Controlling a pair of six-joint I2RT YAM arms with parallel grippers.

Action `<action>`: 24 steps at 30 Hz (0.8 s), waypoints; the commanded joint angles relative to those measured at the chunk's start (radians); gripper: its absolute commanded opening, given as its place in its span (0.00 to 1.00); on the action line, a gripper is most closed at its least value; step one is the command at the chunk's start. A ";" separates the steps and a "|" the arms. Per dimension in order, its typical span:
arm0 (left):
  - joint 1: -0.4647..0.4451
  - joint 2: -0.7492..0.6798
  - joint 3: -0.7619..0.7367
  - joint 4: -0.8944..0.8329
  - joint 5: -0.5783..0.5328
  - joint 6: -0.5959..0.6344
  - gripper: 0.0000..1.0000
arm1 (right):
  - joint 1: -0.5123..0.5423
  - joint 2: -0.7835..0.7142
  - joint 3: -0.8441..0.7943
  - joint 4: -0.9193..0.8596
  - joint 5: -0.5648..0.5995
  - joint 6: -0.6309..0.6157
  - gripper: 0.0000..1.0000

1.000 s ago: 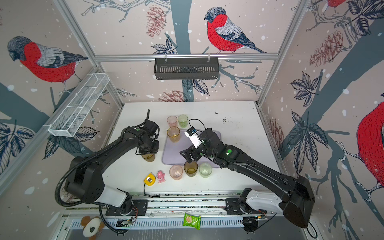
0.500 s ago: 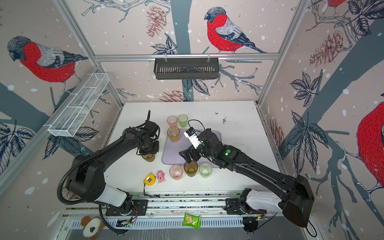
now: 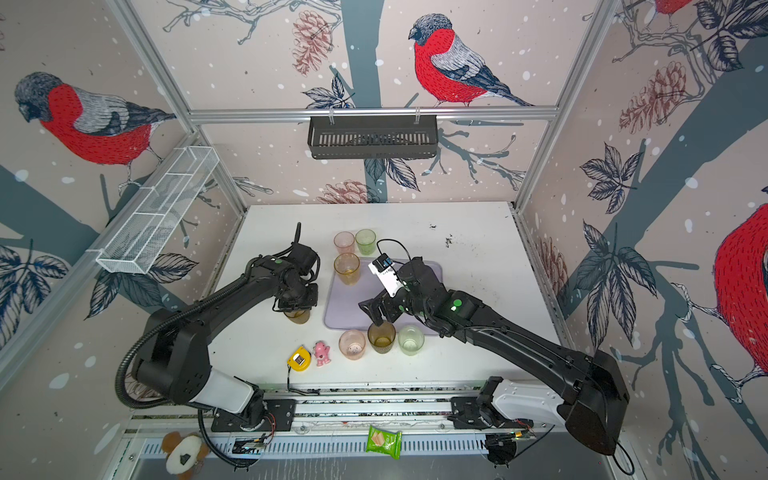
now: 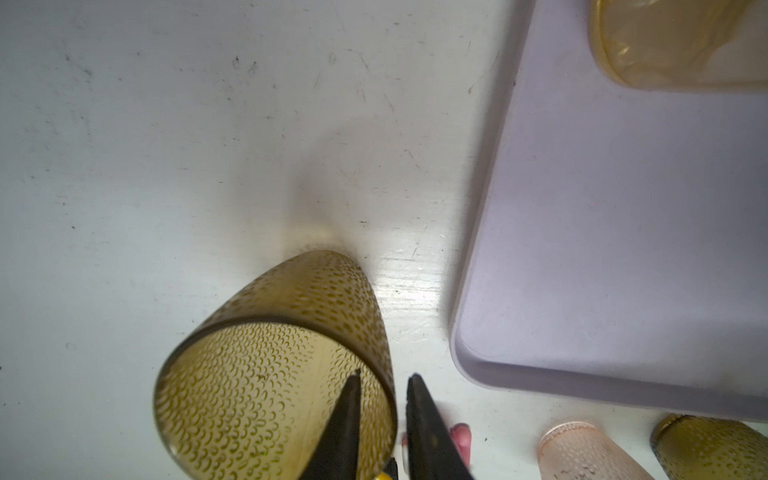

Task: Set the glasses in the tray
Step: 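Close the left gripper on the olive textured glass rim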

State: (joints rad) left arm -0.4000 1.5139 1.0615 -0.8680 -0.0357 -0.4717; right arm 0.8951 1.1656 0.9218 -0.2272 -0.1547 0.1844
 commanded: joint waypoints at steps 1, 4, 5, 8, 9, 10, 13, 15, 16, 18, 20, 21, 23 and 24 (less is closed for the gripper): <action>0.002 0.000 -0.003 0.000 -0.015 0.002 0.22 | 0.002 -0.007 0.006 0.028 0.009 0.004 1.00; 0.003 0.000 -0.005 0.001 -0.015 0.003 0.21 | 0.002 -0.010 0.006 0.026 0.012 0.006 1.00; 0.003 0.000 -0.004 0.001 -0.014 0.003 0.20 | 0.001 -0.012 0.005 0.026 0.015 0.007 0.99; 0.003 0.000 -0.006 0.003 -0.013 0.002 0.20 | 0.001 -0.018 0.001 0.025 0.018 0.008 0.99; 0.003 0.000 -0.007 0.003 -0.013 0.003 0.19 | 0.003 -0.019 0.000 0.026 0.020 0.009 0.99; 0.003 0.001 -0.007 0.003 -0.014 0.002 0.19 | 0.002 -0.020 0.000 0.026 0.021 0.009 1.00; 0.002 0.002 -0.006 0.003 -0.013 0.002 0.19 | 0.002 -0.023 -0.001 0.028 0.023 0.012 0.99; 0.003 0.002 -0.006 0.003 -0.013 0.002 0.18 | 0.002 -0.024 -0.001 0.029 0.024 0.011 1.00; 0.002 0.002 -0.006 0.003 -0.015 0.003 0.18 | 0.002 -0.023 -0.001 0.029 0.024 0.012 0.99; 0.003 0.002 -0.005 0.003 -0.015 0.002 0.17 | 0.002 -0.022 0.000 0.031 0.024 0.015 0.99; 0.002 0.002 -0.006 0.003 -0.015 0.004 0.17 | 0.002 -0.022 0.000 0.031 0.026 0.016 1.00; 0.003 0.002 -0.006 0.003 -0.016 0.005 0.17 | 0.002 -0.023 0.001 0.031 0.027 0.016 0.99; 0.002 0.002 -0.005 0.002 -0.016 0.007 0.16 | 0.002 -0.023 -0.001 0.031 0.035 0.017 1.00; 0.003 0.001 -0.005 0.001 -0.016 0.007 0.16 | 0.002 -0.024 0.000 0.029 0.040 0.017 0.99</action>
State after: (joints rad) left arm -0.4000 1.5139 1.0565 -0.8661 -0.0357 -0.4713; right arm 0.8951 1.1458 0.9215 -0.2268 -0.1329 0.1879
